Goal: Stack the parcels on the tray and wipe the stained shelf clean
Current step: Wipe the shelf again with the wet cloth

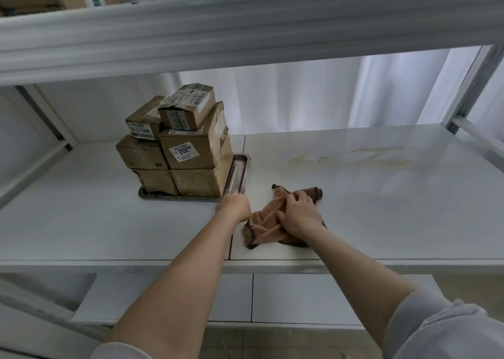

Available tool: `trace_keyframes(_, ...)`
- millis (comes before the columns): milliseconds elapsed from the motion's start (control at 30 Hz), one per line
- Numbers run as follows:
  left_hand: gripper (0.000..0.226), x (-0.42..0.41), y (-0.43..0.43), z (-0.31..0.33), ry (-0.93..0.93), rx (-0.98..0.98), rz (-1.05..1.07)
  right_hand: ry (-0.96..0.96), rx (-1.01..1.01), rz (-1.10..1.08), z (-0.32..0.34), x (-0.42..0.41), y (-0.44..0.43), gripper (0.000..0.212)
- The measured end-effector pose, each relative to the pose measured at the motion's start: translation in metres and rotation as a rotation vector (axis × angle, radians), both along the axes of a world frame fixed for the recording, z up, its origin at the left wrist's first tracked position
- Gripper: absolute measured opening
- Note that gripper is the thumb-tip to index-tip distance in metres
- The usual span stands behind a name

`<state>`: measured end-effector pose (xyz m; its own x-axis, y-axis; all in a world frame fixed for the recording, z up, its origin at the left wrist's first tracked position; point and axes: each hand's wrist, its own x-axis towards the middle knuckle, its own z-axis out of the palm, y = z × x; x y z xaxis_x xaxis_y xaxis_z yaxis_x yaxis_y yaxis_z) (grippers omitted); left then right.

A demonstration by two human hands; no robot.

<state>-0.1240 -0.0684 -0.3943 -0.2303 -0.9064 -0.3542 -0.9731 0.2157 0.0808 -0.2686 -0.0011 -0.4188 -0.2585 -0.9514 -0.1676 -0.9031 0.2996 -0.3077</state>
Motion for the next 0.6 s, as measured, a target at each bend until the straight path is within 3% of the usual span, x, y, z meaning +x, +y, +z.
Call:
trace_keyframes(133,0.050,0.015,0.002,0.007,0.272,0.075,0.033,0.009,0.075,0.109,-0.008,0.033,-0.017,0.075)
trace_keyframes(267,0.043,0.026,0.008,0.010,0.485,0.074,0.077,-0.010,0.058,0.315,-0.009,0.082,-0.016,0.076)
trace_keyframes(433,0.048,0.031,0.010,0.005,0.454,0.038,0.046,0.007,-0.039,0.492,-0.010,0.080,-0.008,0.064)
trace_keyframes(600,0.047,0.031,0.001,-0.001,0.319,-0.004,0.010,0.061,0.036,0.243,-0.009,0.024,-0.024,0.065)
